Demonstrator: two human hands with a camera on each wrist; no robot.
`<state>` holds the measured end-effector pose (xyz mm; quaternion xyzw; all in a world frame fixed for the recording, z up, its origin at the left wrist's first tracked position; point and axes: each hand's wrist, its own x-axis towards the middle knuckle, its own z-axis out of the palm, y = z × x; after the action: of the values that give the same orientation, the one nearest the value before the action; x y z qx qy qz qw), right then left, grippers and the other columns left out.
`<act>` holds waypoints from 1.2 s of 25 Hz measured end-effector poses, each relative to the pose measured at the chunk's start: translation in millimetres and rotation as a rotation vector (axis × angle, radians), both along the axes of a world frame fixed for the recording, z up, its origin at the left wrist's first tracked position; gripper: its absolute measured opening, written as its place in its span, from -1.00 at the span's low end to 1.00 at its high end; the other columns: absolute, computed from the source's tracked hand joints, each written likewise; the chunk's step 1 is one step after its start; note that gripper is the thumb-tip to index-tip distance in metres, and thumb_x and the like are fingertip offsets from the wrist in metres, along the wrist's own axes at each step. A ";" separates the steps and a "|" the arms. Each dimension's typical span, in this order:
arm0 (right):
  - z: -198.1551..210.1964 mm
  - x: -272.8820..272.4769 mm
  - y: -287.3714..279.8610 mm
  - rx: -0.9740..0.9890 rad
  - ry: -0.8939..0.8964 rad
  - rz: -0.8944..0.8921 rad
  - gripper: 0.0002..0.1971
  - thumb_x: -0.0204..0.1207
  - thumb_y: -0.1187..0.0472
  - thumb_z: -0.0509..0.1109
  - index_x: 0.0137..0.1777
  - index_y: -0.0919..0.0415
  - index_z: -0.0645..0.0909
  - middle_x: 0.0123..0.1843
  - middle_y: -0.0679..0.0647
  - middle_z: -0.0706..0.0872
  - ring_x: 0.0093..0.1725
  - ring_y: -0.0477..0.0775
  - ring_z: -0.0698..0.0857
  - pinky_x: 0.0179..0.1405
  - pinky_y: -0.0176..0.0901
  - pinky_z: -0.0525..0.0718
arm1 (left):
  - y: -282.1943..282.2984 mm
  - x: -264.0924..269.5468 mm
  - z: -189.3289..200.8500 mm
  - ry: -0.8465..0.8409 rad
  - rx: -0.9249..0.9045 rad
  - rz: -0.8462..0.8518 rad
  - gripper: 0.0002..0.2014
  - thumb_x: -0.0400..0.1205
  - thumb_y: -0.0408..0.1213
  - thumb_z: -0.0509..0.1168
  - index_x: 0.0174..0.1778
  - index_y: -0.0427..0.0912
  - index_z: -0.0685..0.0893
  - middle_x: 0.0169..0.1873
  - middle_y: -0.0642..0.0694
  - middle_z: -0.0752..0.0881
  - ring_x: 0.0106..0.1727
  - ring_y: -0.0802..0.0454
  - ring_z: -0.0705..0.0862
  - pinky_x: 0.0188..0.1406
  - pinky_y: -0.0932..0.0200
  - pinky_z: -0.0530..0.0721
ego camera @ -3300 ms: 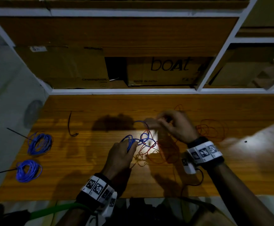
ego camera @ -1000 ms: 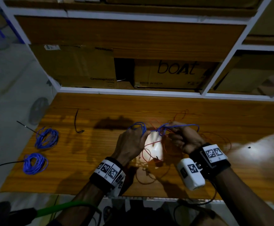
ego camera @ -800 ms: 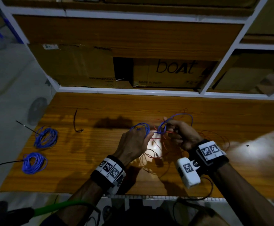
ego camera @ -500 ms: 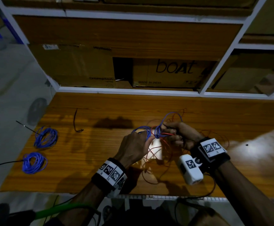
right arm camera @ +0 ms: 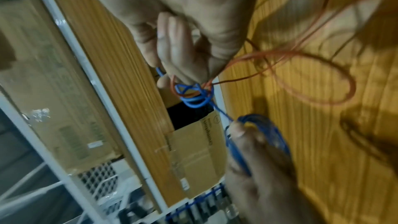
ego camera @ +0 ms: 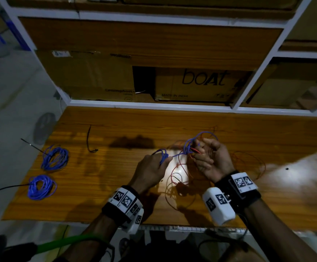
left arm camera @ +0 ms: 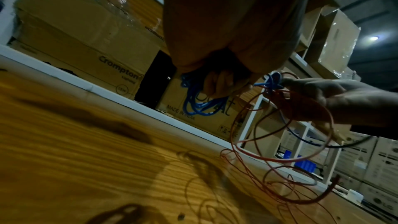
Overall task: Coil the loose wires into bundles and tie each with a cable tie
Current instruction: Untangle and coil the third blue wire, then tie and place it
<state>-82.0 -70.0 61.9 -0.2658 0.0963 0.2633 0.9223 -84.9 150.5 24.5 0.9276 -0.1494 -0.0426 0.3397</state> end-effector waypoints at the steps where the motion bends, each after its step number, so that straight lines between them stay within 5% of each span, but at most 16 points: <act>1: -1.3 0.2 0.9 -0.011 0.024 0.007 -0.68 0.64 0.09 0.07 -0.11 0.26 0.58 -0.47 -0.04 0.41 -0.73 -0.13 0.20 -0.83 -0.32 0.25 | -2.7 -2.8 0.9 0.008 0.027 -0.003 -0.58 0.79 0.05 0.14 -0.39 -0.01 0.38 -0.50 -0.03 0.43 -0.52 0.05 0.38 -0.48 0.12 0.27; 5: 3.3 2.0 2.0 -0.317 0.128 0.135 -0.75 0.69 0.24 0.07 -0.08 0.23 0.57 -0.57 -0.09 0.28 -0.78 -0.16 0.21 -0.79 -0.44 0.06 | -3.5 -6.1 -2.4 0.009 0.128 -0.008 -0.59 0.77 0.10 0.16 -0.33 -0.04 0.41 -0.51 0.00 0.41 -0.52 0.07 0.36 -0.51 0.11 0.21; 9: 10.2 6.7 3.4 -0.630 0.119 0.330 -0.87 0.57 0.26 0.25 0.02 0.21 0.62 -0.54 -0.10 0.21 -0.76 -0.18 0.14 -0.78 -0.55 0.14 | -4.3 -16.0 -10.8 0.009 0.160 -0.054 -0.59 0.77 0.12 0.15 -0.28 -0.08 0.43 -0.49 0.02 0.38 -0.48 -0.01 0.39 -0.42 0.08 0.27; 11: 12.9 4.4 -0.1 -0.545 0.050 0.249 -0.88 0.44 0.21 0.40 -0.05 0.22 0.63 -0.47 -0.05 0.33 -0.75 -0.20 0.18 -0.81 -0.51 0.14 | 0.8 -15.7 -11.8 0.025 0.096 -0.024 -0.60 0.78 0.08 0.15 -0.29 -0.09 0.46 -0.50 0.00 0.43 -0.49 0.02 0.42 -0.41 0.10 0.28; 16: 20.2 -11.0 -5.4 -0.111 -0.011 -0.066 -0.70 0.42 0.06 0.13 -0.21 0.27 0.58 -0.16 0.08 0.61 -0.69 -0.17 0.35 -0.77 -0.37 0.13 | 16.9 -8.1 -1.6 0.031 0.022 0.030 -0.58 0.79 0.05 0.13 -0.37 -0.02 0.43 -0.48 -0.07 0.47 -0.49 0.02 0.44 -0.47 0.15 0.23; 21: 19.5 -7.0 -13.3 -0.055 0.035 0.008 -0.50 0.66 -0.17 0.12 0.02 0.32 0.58 -0.34 -0.04 0.43 -0.68 -0.15 0.11 -0.84 -0.33 0.30 | 8.2 -8.4 4.9 0.042 0.133 0.034 -0.59 0.79 0.09 0.10 -0.34 0.00 0.37 -0.46 -0.02 0.43 -0.48 0.07 0.38 -0.51 0.15 0.20; 24: 17.8 -4.8 -19.8 -0.006 -0.029 0.182 -0.37 0.74 -0.27 -0.01 0.19 0.37 0.47 -0.40 -0.02 0.35 -0.71 -0.12 0.23 -0.76 -0.29 0.27 | 6.6 -9.4 7.2 0.033 0.138 0.020 -0.60 0.79 0.09 0.11 -0.30 -0.05 0.43 -0.47 0.00 0.44 -0.50 0.13 0.38 -0.52 0.19 0.17; 28: 11.8 -14.0 -26.3 0.013 -0.126 0.257 0.07 0.52 -0.61 -0.12 0.65 0.32 0.32 0.10 0.18 0.64 -0.62 -0.12 0.27 -0.65 -0.29 0.46 | 17.9 -9.7 -1.3 0.034 0.022 0.033 -0.58 0.79 0.05 0.13 -0.35 -0.09 0.46 -0.48 -0.10 0.50 -0.50 0.01 0.44 -0.49 0.12 0.25; 30: 12.0 -18.9 -27.7 -0.053 -0.175 0.229 -0.01 0.55 -0.57 -0.10 0.66 0.23 0.36 0.23 0.14 0.68 -0.60 -0.09 0.40 -0.51 -0.16 0.66 | 20.6 -12.2 0.5 0.045 0.034 0.032 -0.58 0.79 0.02 0.15 -0.39 -0.02 0.41 -0.48 -0.10 0.51 -0.48 0.00 0.45 -0.49 0.14 0.26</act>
<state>-101.0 -97.7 73.9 -0.3212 -0.0087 0.3400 0.8838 -97.1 171.1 25.0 0.9344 -0.1262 -0.0605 0.3276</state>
